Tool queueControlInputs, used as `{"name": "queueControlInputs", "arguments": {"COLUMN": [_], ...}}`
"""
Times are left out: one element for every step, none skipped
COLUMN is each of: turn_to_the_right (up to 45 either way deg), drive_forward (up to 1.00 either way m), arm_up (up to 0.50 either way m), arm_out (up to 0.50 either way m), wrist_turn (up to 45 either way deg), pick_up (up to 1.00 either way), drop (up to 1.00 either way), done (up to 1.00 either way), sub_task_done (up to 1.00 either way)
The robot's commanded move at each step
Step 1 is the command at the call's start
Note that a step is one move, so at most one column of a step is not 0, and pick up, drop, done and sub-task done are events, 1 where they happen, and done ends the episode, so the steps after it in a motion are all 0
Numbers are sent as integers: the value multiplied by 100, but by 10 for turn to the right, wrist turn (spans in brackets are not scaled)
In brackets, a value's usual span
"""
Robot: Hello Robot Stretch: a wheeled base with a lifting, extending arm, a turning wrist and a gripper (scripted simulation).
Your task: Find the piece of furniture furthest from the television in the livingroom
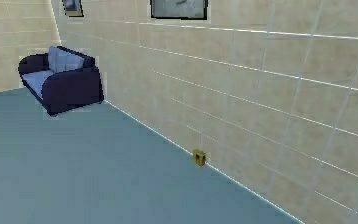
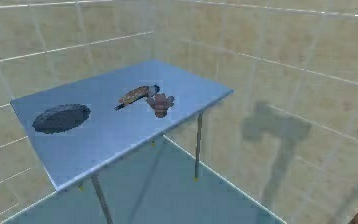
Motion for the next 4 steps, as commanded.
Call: {"name": "queueControlInputs", "arguments": {"turn_to_the_right": [-420, 0, 0, -30], "drive_forward": [0, 100, 100, 0], "arm_up": [0, 0, 0, 0], "arm_out": [0, 0, 0, 0], "wrist_turn": [0, 0, 0, 0], "pick_up": [0, 0, 0, 0], "drop": [0, 0, 0, 0], "done": [0, 0, 0, 0], "sub_task_done": [0, 0, 0, 0]}}
